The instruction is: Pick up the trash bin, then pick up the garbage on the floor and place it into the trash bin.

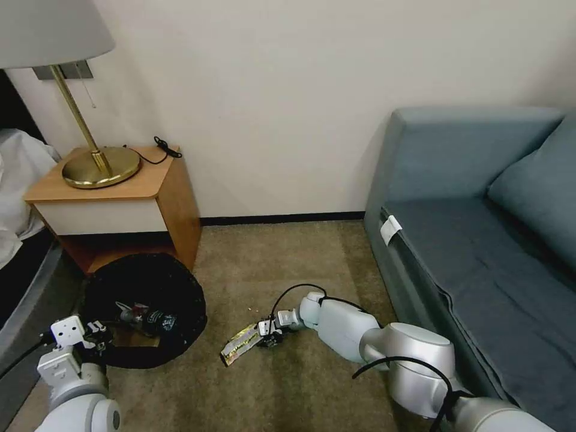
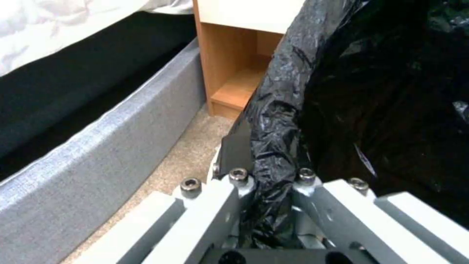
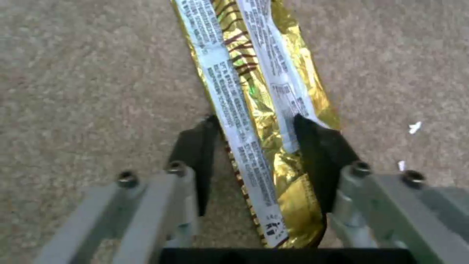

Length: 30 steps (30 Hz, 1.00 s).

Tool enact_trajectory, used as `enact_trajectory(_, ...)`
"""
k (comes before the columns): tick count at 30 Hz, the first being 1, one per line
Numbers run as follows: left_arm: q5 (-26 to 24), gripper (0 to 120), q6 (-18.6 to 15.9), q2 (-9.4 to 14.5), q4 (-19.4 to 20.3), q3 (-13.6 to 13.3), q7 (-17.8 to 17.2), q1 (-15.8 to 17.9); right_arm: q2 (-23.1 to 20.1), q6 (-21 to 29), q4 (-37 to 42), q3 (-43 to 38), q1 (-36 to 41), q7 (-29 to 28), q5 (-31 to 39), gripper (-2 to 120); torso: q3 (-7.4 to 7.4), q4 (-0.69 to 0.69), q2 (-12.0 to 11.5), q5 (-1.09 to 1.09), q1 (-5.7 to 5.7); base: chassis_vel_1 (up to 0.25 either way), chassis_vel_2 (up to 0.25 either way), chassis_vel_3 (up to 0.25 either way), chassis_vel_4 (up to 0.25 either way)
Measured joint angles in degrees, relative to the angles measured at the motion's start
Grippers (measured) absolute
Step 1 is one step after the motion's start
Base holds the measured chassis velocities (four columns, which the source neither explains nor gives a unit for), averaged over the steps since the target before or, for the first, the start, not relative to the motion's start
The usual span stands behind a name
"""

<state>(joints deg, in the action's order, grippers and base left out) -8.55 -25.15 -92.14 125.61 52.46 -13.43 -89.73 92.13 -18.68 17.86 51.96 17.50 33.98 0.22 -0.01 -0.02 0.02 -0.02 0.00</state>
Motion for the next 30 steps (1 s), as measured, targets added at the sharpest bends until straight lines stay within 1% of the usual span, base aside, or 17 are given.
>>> enact_trajectory(2, 0.03, 2, 0.01, 0.00, -0.05, -0.03, 0.03, 0.02, 0.01, -0.03, 0.06, 0.01, 0.01, -0.02, -0.03, 28, 0.00, 0.01, -0.01, 0.02, 0.00, 0.000, 0.000, 0.000, 0.000)
enact_trajectory(3, 0.03, 2, 0.01, 0.00, -0.05, -0.03, 0.03, 0.02, 0.01, -0.03, 0.06, 0.01, 0.01, -0.02, -0.03, 28, 0.00, 0.01, -0.01, 0.02, 0.00, 0.000, 0.000, 0.000, 0.000)
enact_trajectory(4, 0.09, 2, 0.03, 0.00, -0.08, -0.05, 0.10, 0.03, -0.01, 0.01, 0.02, -0.01, -0.02, -0.17, -0.07, 22, 0.00, 0.03, -0.01, 0.04, 0.00, 0.000, 0.000, 0.000, 0.000)
enact_trajectory(5, 0.18, 2, 0.06, 0.00, -0.13, -0.07, 0.08, 0.07, -0.02, 0.01, 0.10, 0.01, -0.02, -0.17, -0.14, 16, 0.01, 0.02, -0.01, 0.02, 0.00, 0.000, 0.000, 0.000, 0.000)
enact_trajectory(8, 0.23, 2, 0.07, 0.00, -0.15, -0.14, 0.08, 0.11, -0.02, 0.03, 0.18, 0.02, -0.02, -0.18, -0.19, 12, 0.01, 0.03, -0.02, 0.03, 0.00, 0.000, 0.000, 0.000, 0.000)
enact_trajectory(15, 0.30, 2, 0.07, 0.00, -0.16, -0.18, 0.08, 0.17, -0.04, 0.01, 0.81, 0.01, 0.06, -0.20, -0.33, 11, 0.01, 0.01, -0.02, 0.02, 0.00, 0.000, 0.000, 0.000, 0.000)
enact_trajectory(20, 0.32, 2, 0.08, 0.00, -0.21, -0.18, 0.08, 0.18, -0.03, -0.05, 2.89, 0.00, 0.12, 0.22, 0.26, 8, 0.01, 0.02, -0.02, 0.02, 0.00, 0.000, 0.000, 0.000, 0.000)
enact_trajectory(23, 0.33, 2, 0.10, 0.00, -0.36, -0.18, 0.06, 0.26, -0.06, 0.26, 4.89, 0.19, -0.29, 0.98, 1.33, 0, 0.01, 0.03, -0.02, 0.02, 0.00, 0.000, 0.000, 0.000, 0.000)
enact_trajectory(30, 0.40, 2, 0.09, 0.00, -0.57, -0.28, 0.05, 0.66, -0.75, 0.33, 5.53, 0.31, -0.56, 1.24, 1.86, 0, 0.01, 0.01, -0.02, 0.02, 0.00, 0.000, 0.000, 0.000, 0.000)
